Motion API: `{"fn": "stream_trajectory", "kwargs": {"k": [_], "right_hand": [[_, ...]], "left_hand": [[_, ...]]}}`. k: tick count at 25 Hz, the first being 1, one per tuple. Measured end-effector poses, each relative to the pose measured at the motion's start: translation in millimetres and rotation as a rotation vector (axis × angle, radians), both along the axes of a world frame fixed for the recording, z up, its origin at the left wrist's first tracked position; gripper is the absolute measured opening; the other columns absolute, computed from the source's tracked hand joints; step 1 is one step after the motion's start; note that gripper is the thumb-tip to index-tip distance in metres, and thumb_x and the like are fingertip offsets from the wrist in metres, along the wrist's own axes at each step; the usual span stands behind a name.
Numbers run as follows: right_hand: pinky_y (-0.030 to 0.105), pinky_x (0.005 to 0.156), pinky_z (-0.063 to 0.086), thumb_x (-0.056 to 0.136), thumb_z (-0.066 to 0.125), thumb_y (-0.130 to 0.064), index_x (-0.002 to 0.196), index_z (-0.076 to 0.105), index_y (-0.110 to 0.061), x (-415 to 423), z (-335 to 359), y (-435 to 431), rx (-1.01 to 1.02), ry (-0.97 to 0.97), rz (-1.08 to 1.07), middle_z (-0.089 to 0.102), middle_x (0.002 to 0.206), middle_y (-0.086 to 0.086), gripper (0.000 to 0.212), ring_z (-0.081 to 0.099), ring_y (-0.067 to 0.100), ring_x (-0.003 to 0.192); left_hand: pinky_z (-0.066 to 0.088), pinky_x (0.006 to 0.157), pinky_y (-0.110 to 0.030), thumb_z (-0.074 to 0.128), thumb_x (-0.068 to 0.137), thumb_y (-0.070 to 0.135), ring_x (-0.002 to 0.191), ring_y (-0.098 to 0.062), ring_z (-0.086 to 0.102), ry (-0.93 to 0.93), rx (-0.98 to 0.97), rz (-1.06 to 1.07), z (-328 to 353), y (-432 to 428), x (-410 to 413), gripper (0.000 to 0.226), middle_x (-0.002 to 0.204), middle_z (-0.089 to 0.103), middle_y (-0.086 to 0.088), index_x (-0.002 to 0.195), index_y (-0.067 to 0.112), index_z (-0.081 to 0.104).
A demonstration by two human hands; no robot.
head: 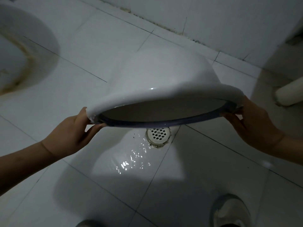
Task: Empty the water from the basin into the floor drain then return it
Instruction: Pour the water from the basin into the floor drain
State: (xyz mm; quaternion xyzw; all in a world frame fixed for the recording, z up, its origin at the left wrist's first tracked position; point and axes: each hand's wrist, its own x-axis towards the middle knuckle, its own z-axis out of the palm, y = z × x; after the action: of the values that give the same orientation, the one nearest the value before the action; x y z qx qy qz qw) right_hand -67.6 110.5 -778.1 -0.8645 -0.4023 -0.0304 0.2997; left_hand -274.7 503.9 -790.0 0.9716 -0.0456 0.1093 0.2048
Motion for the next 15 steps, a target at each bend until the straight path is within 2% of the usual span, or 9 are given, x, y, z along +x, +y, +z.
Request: {"fn": "stream_trajectory", "kwargs": {"k": [2,4,6,8,10,12,13,14,15], "right_hand": [[0.002,0.057,0.036,0.099,0.033,-0.054,0.104,0.053,0.005,3,-2,-4,0.006,-0.054,0.043,0.061,0.075,0.016,0.062,0.043,-0.003,0.059],[0.009,0.059,0.036,0.1,0.033,-0.052,0.106,0.05,-0.001,5,-6,-8,0.013,-0.067,0.074,0.056,0.077,0.01,0.054,0.041,0.001,0.058],[0.014,0.06,0.039,0.101,0.034,-0.049,0.102,0.052,0.003,6,-10,-11,0.016,-0.028,0.109,0.053,0.084,0.009,0.055,0.04,0.008,0.061],[0.025,0.06,0.041,0.102,0.034,-0.044,0.097,0.054,0.008,7,-14,-14,0.016,-0.001,0.163,0.052,0.086,0.013,0.055,0.041,0.014,0.066],[0.031,0.057,0.041,0.102,0.034,-0.044,0.101,0.051,0.002,8,-15,-15,0.027,0.006,0.18,0.052,0.085,0.014,0.049,0.042,0.017,0.064],[0.032,0.054,0.042,0.101,0.033,-0.049,0.108,0.046,-0.009,9,-15,-13,0.027,-0.004,0.136,0.054,0.083,0.015,0.043,0.045,0.018,0.062],[0.034,0.053,0.045,0.1,0.032,-0.052,0.112,0.044,-0.009,8,-15,-11,0.017,-0.013,0.092,0.056,0.082,0.018,0.046,0.05,0.021,0.061],[0.036,0.052,0.048,0.1,0.031,-0.054,0.115,0.044,-0.007,6,-16,-8,0.006,-0.01,0.039,0.059,0.083,0.022,0.051,0.055,0.027,0.061],[0.037,0.052,0.049,0.099,0.03,-0.056,0.116,0.044,-0.004,5,-16,-5,0.006,0.012,-0.009,0.06,0.084,0.023,0.057,0.057,0.033,0.061]], "left_hand": [[0.03,0.045,-0.012,0.034,0.099,0.055,0.036,-0.011,0.041,-0.017,0.035,-0.034,-1,1,1,0.065,0.063,0.06,-0.001,0.097,-0.005,0.058],[0.024,0.049,-0.005,0.036,0.1,0.052,0.036,0.001,0.029,-0.034,0.063,-0.068,-2,3,3,0.059,0.061,0.044,0.017,0.103,-0.002,0.059],[0.037,0.044,-0.016,0.04,0.099,0.048,0.038,-0.007,0.044,-0.007,0.049,-0.101,-5,8,3,0.053,0.081,0.057,0.012,0.113,0.001,0.06],[0.048,0.046,-0.03,0.041,0.099,0.045,0.045,-0.025,0.056,0.027,0.04,-0.131,-4,13,4,0.051,0.105,0.065,0.001,0.118,0.003,0.06],[0.051,0.046,-0.035,0.041,0.099,0.045,0.048,-0.028,0.058,0.024,0.016,-0.137,-1,13,7,0.047,0.109,0.063,0.004,0.122,0.008,0.059],[0.045,0.044,-0.026,0.043,0.098,0.047,0.049,-0.02,0.055,-0.008,0.011,-0.147,5,10,12,0.036,0.105,0.06,0.019,0.128,0.029,0.051],[0.038,0.045,-0.018,0.041,0.099,0.049,0.049,-0.015,0.051,-0.015,0.024,-0.147,8,9,14,0.031,0.096,0.059,0.022,0.128,0.039,0.045],[0.032,0.048,-0.013,0.039,0.099,0.052,0.047,-0.015,0.05,-0.005,0.03,-0.137,9,10,15,0.026,0.082,0.058,0.02,0.121,0.041,0.046],[0.029,0.048,-0.013,0.037,0.099,0.054,0.044,-0.016,0.051,0.006,0.033,-0.11,9,11,17,0.03,0.074,0.059,0.013,0.113,0.032,0.052]]}}
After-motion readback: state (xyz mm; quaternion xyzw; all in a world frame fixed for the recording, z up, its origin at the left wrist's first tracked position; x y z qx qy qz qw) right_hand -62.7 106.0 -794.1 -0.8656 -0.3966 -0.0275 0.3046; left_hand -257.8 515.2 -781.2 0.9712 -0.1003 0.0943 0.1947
